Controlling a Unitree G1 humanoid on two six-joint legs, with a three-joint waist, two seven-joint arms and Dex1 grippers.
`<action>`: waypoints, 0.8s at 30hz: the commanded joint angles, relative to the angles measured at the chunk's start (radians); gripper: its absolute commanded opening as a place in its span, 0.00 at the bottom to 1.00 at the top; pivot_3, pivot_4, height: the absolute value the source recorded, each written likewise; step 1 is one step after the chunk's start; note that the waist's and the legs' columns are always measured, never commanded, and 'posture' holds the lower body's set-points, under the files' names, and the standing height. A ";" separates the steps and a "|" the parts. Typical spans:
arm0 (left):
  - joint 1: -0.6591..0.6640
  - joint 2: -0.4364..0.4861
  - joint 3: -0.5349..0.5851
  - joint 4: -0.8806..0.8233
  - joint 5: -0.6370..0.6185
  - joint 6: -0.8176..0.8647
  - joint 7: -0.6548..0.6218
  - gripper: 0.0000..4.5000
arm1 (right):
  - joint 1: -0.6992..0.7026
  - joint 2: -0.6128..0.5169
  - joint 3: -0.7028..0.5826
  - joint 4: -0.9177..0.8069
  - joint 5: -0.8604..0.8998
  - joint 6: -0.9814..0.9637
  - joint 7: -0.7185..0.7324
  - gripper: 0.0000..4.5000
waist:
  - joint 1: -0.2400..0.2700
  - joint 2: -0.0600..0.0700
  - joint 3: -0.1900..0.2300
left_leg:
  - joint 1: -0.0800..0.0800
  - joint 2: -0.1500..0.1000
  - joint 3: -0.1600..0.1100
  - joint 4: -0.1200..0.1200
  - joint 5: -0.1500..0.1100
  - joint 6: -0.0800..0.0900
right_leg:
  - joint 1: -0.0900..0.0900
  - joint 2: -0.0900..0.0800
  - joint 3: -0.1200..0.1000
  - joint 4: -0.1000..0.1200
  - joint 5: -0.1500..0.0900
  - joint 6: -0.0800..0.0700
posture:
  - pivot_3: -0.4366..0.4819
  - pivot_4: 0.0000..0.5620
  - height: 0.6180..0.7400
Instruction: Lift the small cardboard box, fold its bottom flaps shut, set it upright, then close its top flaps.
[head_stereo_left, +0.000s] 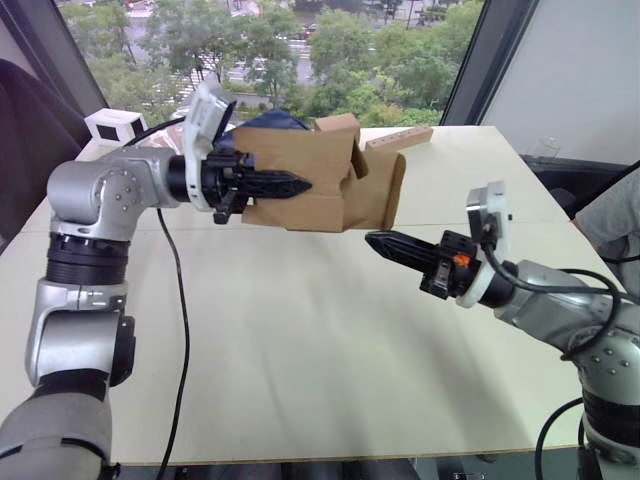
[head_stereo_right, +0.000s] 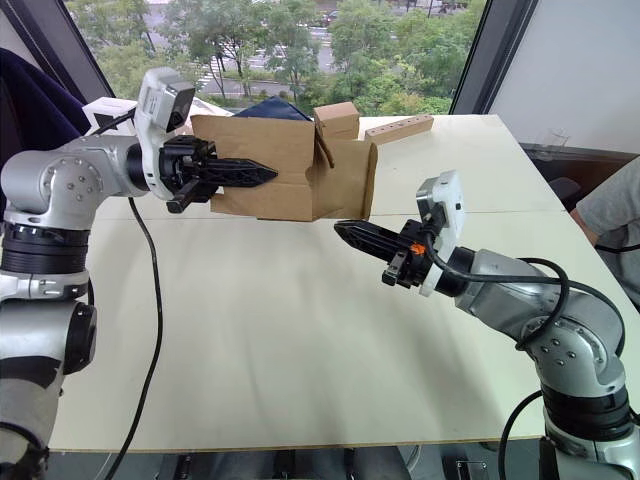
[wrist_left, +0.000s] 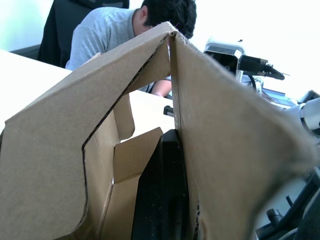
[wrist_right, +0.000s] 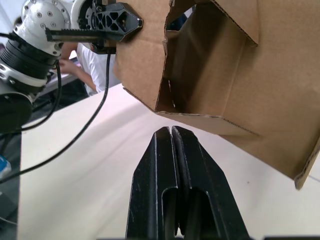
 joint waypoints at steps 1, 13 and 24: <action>-0.024 0.001 0.020 -0.039 -0.026 0.012 -0.008 0.00 | -0.036 0.024 0.010 0.000 -0.034 -0.030 0.010 0.00 | 0.000 0.000 0.000 | 0.000 0.000 0.000 0.000 0.000 0.000 | 0.000 0.000 0.000 0.000 0.000 0.000 | 0.48 0.27 1.00; 0.003 -0.004 0.032 -0.097 -0.067 0.059 0.016 0.00 | -0.068 0.090 0.054 0.007 -0.099 -0.048 0.048 0.00 | -0.001 0.000 0.000 | 0.000 0.000 0.000 0.000 0.000 0.000 | 0.000 0.000 0.000 0.000 0.000 0.000 | 0.48 0.27 1.00; 0.026 -0.010 0.031 -0.104 -0.073 0.055 0.041 0.00 | -0.085 0.103 0.054 -0.006 -0.096 -0.039 0.068 0.00 | -0.001 0.000 0.000 | 0.000 0.000 0.000 0.000 0.000 0.000 | 0.000 0.000 0.000 0.000 0.000 0.000 | 0.48 0.27 1.00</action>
